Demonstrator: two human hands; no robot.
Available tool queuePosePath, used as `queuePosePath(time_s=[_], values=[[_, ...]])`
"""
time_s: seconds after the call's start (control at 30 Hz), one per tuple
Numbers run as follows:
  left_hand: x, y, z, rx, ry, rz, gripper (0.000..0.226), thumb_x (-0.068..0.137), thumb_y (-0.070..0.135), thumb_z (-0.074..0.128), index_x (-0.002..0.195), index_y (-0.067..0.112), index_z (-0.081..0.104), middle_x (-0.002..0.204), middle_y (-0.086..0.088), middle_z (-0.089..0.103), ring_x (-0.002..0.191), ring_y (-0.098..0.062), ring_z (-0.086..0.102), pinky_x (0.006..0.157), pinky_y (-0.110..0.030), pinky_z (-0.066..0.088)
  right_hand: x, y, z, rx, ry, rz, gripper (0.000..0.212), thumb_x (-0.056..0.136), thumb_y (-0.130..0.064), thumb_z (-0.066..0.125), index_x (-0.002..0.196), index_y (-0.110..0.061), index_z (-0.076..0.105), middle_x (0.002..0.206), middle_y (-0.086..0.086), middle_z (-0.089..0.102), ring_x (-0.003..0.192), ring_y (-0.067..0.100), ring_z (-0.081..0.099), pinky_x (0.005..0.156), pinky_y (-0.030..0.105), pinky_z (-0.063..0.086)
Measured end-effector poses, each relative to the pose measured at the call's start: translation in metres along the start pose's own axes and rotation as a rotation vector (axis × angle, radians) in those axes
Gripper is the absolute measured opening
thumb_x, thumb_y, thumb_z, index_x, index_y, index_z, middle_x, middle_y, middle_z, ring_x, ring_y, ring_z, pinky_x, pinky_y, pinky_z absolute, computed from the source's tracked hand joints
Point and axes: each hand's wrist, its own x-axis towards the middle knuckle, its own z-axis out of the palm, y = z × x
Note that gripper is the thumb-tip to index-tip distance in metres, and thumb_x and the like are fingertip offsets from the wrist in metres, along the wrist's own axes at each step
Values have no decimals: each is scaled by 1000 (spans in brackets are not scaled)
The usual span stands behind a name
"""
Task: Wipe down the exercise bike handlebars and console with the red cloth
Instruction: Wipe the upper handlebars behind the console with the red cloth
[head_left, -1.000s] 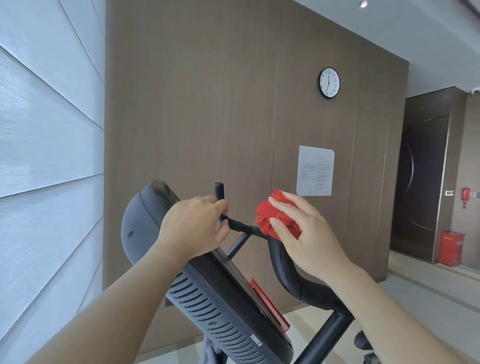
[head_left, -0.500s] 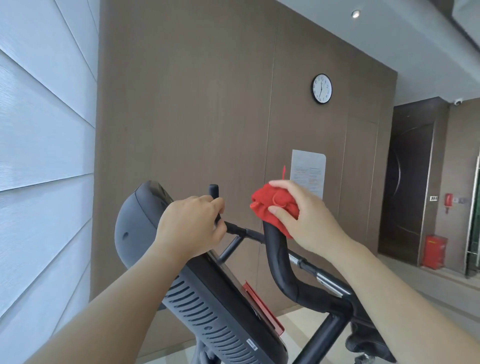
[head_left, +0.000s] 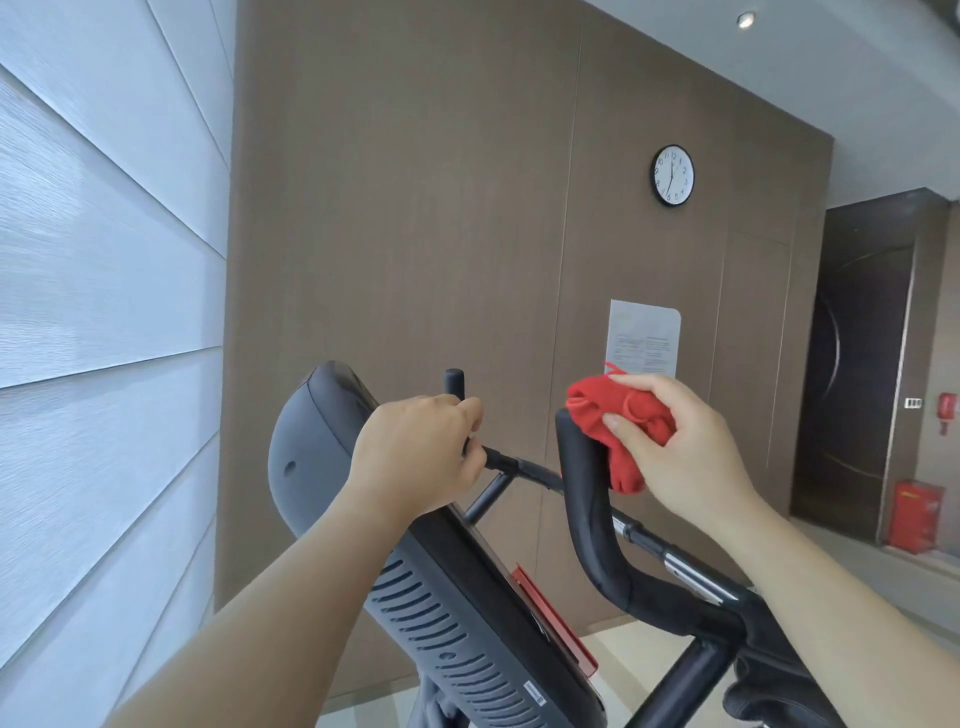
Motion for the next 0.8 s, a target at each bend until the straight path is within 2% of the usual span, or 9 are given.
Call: queuePosePath(time_s=[0.1,0.2,0.27,0.47,0.67,0.73,0.8], values=[[1,-1,2,-2,0,-15,20,86,37,39,96,26,54,80,8,61,67,-16,59,50,-26,42,16,-11,1,-57,-94,-56,32,82,-17,68,108,-35,60,113,-19,58,103,-14,49,83,0,33],[1,-1,3,-1,8,-21,20,86,36,40,97,27,54,79,9,61,66,-15,59,46,-24,36,18,-15,12,-202,-285,-81,28,87,-23,63,113,-31,58,116,-18,52,107,4,49,90,17,35],[0,-1,3,-2,13,-18,21,86,36,40,97,27,55,80,9,61,66,-15,59,47,-24,37,13,-15,18,-275,-276,-85,26,88,-24,60,113,-30,56,115,-18,47,108,12,44,90,24,33],[-4,2,3,-20,46,-34,23,86,37,41,99,26,57,80,9,62,67,-16,59,49,-25,40,-8,-15,24,-324,-194,-128,27,91,-36,52,118,-32,54,121,-18,42,112,8,34,89,21,28],[-21,6,4,35,133,44,28,82,38,42,81,21,64,66,6,61,56,-18,55,49,-30,43,-30,-7,24,-256,-107,-93,35,90,-22,58,125,-29,55,134,-14,40,118,4,33,97,20,28],[-26,5,5,50,137,59,29,83,39,41,80,21,64,70,6,61,57,-18,54,53,-32,44,-39,-4,22,-217,-82,-68,37,88,-19,61,124,-29,57,131,-17,40,118,0,37,97,15,29],[-30,6,6,47,140,56,31,83,39,41,80,21,65,75,4,60,60,-19,53,59,-34,45,-39,-2,15,-193,-69,-65,37,86,-18,63,121,-29,59,126,-22,42,113,-8,39,93,1,26]])
